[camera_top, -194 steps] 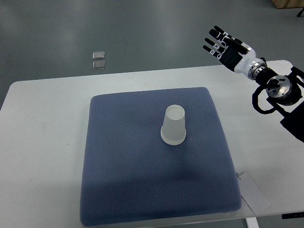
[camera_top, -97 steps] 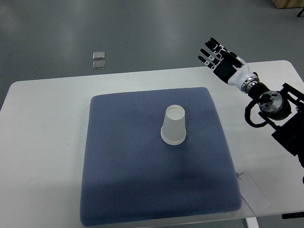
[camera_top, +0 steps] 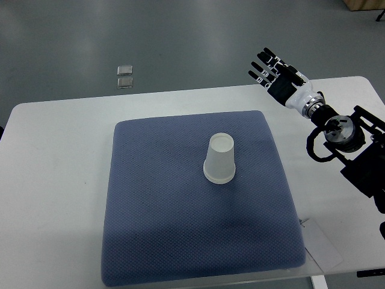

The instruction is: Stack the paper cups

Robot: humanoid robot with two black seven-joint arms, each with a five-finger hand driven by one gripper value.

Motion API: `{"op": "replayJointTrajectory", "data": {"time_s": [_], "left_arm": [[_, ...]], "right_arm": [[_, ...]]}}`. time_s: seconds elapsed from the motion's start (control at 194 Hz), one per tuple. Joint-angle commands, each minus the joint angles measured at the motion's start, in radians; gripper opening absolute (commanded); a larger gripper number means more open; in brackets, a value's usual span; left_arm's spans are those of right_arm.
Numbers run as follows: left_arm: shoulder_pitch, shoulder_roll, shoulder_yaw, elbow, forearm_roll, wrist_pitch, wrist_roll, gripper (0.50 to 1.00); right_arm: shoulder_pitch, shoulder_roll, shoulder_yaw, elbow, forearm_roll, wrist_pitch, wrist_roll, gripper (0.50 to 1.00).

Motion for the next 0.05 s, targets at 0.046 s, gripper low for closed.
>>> {"op": "replayJointTrajectory", "data": {"time_s": [0.046], "left_arm": [[0.0, 0.0, 0.0, 0.0, 0.0, 0.0, 0.0, 1.0]], "right_arm": [[0.0, 0.023, -0.004, -0.006, -0.01, -0.001, 0.001, 0.901]]}}
